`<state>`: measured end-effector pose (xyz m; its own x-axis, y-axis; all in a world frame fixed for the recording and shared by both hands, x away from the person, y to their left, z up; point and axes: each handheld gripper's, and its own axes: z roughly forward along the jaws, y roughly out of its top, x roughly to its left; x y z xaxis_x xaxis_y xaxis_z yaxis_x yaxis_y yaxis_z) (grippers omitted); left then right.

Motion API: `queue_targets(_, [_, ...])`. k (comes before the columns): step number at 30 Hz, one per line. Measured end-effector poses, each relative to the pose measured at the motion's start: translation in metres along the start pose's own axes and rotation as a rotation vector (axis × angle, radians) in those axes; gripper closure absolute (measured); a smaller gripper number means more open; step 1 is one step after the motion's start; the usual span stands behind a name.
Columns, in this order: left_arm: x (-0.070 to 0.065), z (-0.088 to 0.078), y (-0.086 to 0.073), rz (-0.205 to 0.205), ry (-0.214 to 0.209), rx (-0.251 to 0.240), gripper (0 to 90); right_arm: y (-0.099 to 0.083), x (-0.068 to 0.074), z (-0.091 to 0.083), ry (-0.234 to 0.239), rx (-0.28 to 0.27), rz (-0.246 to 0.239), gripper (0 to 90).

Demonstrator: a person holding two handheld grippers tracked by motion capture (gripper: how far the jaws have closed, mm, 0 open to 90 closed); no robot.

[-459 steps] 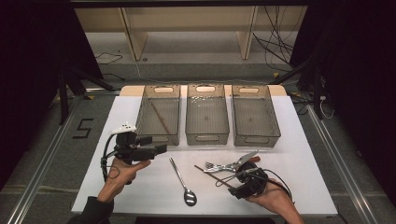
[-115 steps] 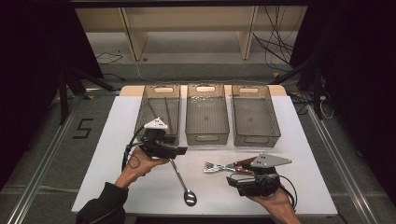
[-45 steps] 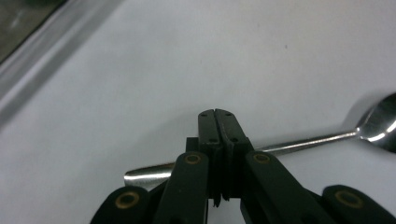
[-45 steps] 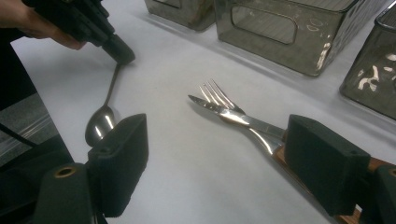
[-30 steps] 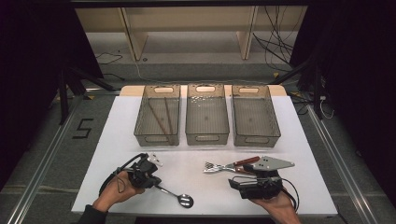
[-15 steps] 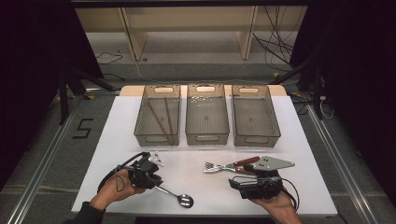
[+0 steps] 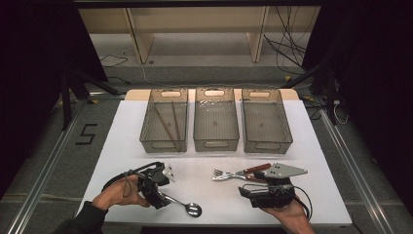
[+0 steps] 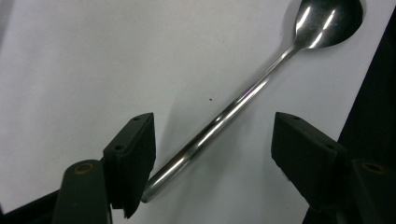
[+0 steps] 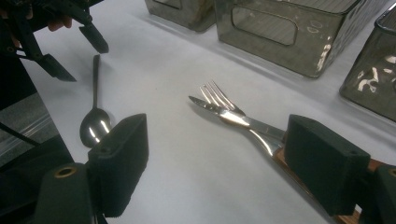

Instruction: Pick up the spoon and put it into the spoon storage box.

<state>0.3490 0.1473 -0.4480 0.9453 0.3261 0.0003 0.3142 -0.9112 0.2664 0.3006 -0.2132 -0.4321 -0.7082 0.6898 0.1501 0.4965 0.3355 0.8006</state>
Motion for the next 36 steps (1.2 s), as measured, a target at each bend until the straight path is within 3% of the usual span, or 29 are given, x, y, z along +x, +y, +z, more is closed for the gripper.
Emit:
queue_targets(12, [-0.001,0.010,0.005,0.097,0.015,0.050,43.5,0.000,0.000,0.000,0.000,0.001,0.000,23.0])
queue_targets(21, [-0.001,0.015,0.006,0.134,-0.017,0.061,56.5,0.000,0.000,0.000,0.003,-0.001,0.000,23.3])
queue_targets(36, [-0.003,0.015,0.007,0.196,-0.035,0.063,82.1,0.000,-0.001,0.000,0.002,-0.001,0.004,23.5])
